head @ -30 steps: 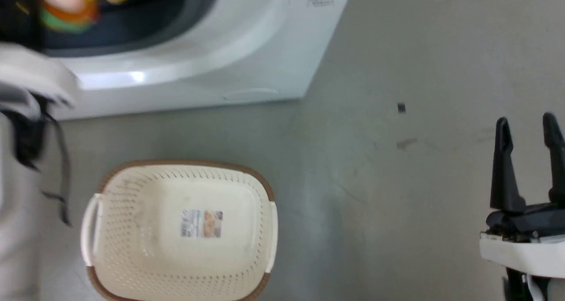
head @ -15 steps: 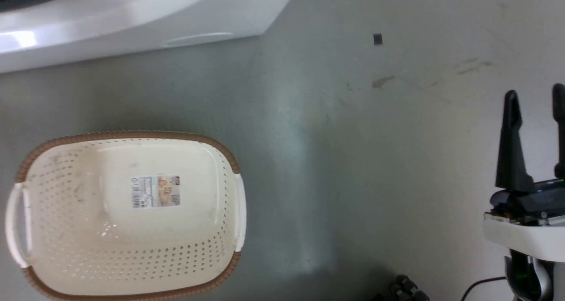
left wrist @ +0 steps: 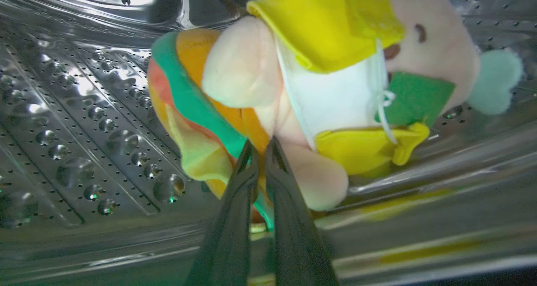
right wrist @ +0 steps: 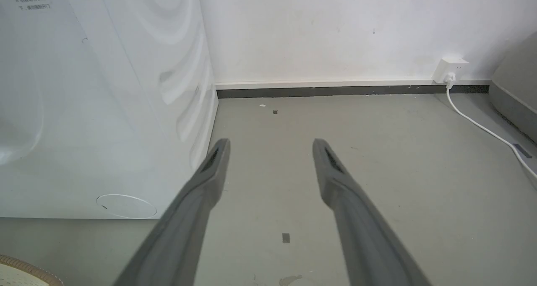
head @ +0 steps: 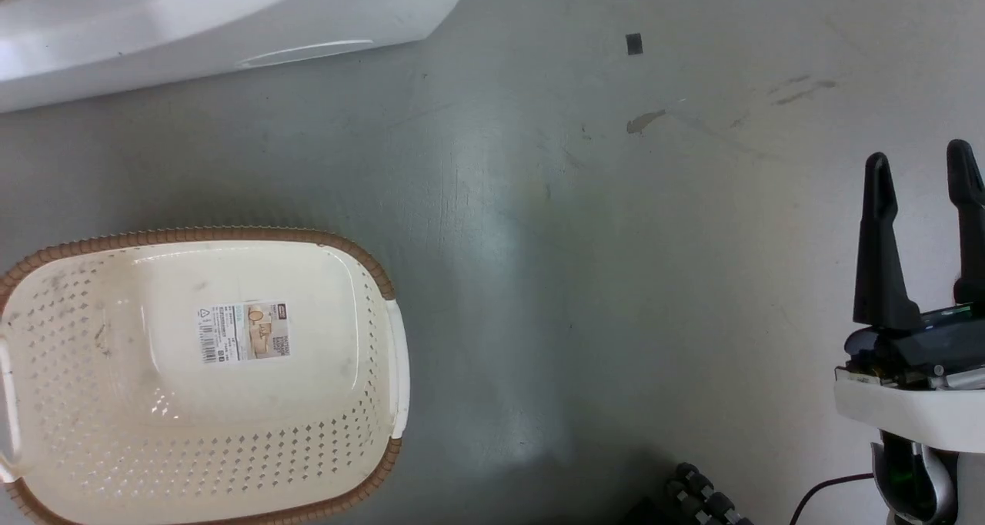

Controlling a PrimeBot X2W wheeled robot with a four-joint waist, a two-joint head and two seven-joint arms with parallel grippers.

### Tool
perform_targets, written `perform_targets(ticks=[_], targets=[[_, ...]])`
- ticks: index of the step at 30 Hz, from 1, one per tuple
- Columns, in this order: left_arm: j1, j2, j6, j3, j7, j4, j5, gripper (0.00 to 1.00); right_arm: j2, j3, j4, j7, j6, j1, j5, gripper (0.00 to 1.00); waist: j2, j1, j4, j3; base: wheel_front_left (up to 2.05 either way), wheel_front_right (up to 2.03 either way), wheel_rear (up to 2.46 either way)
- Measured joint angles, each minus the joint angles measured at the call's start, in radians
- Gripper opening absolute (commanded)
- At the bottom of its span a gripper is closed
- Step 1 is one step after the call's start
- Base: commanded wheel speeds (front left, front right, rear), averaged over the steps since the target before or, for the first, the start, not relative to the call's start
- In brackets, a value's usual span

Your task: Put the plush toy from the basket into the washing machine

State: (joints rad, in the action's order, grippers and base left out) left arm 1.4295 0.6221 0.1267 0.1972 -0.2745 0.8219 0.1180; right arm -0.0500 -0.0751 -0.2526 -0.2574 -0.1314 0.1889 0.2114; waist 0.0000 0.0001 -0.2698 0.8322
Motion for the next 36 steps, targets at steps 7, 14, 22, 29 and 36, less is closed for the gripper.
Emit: perform_targets(ticks=[7,14,22,29,36], targets=[[-0.025,-0.018,0.001,0.042,0.098,0.063,0.034,1.00,0.000,-0.004,0.017,0.000,0.000,0.000,-0.013,1.00,0.0000,0.0000,0.015,-0.060,0.00,0.00,0.00],[-0.142,-0.084,0.001,0.081,0.245,0.115,0.096,1.00,0.000,-0.017,0.035,0.000,0.000,-0.007,-0.050,1.00,0.0000,-0.0001,0.053,-0.184,0.00,0.00,0.00],[-0.304,-0.155,0.001,0.114,0.408,0.112,0.190,1.00,0.000,-0.041,0.054,0.000,0.000,-0.048,-0.117,1.00,0.0000,-0.0002,0.115,-0.354,0.00,0.00,0.00],[-0.508,-0.240,-0.001,0.110,0.511,0.009,0.249,1.00,0.000,-0.050,0.070,0.000,0.000,-0.112,-0.124,1.00,0.0000,-0.0003,0.179,-0.502,0.00,0.00,0.00],[-0.789,-0.288,-0.054,0.075,0.531,-0.220,0.286,1.00,0.000,-0.032,0.082,0.000,0.000,-0.171,-0.124,1.00,0.0001,-0.0004,0.237,-0.627,0.00,0.00,0.00]])
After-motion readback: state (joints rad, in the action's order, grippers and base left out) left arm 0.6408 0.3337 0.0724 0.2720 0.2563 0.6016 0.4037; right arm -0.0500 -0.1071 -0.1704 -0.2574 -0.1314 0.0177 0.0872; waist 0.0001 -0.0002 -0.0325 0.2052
